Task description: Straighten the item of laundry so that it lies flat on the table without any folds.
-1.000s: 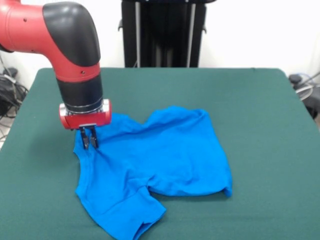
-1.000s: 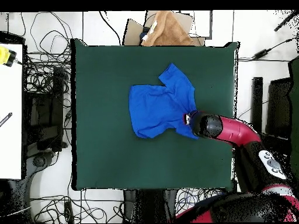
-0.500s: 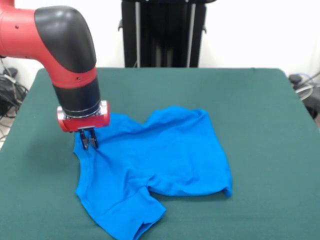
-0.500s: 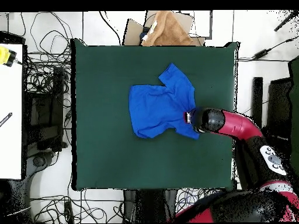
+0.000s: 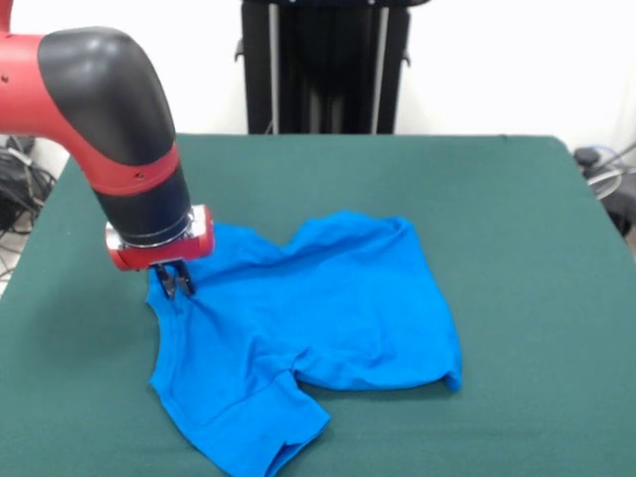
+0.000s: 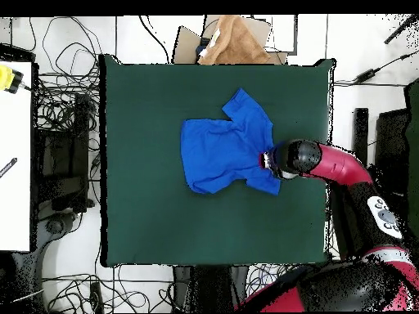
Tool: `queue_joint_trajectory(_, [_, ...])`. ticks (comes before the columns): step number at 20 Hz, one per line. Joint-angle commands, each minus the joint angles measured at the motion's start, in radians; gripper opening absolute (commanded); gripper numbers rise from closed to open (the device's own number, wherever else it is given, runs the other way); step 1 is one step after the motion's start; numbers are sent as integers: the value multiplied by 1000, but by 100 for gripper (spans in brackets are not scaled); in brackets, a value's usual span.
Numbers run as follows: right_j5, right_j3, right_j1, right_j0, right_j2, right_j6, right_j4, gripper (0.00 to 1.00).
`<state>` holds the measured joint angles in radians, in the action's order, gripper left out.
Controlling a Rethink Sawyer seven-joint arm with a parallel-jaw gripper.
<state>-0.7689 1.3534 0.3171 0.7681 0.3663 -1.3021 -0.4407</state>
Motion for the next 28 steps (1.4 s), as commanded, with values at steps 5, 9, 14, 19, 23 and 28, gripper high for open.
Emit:
queue_joint_trajectory(5, [195,-101,-126,8,145,210,-139,0])
queue_joint_trajectory(9, [167,-106,-117,11,155,212,-149,0])
queue_joint_trajectory(14, [199,-77,-108,19,159,174,-169,0])
queue_joint_trajectory(19, [213,-67,-107,31,173,163,-188,100])
queue_joint_trajectory(23, [204,-66,-106,32,179,148,-204,100])
queue_joint_trajectory(28, [215,-52,-99,32,176,123,-221,100])
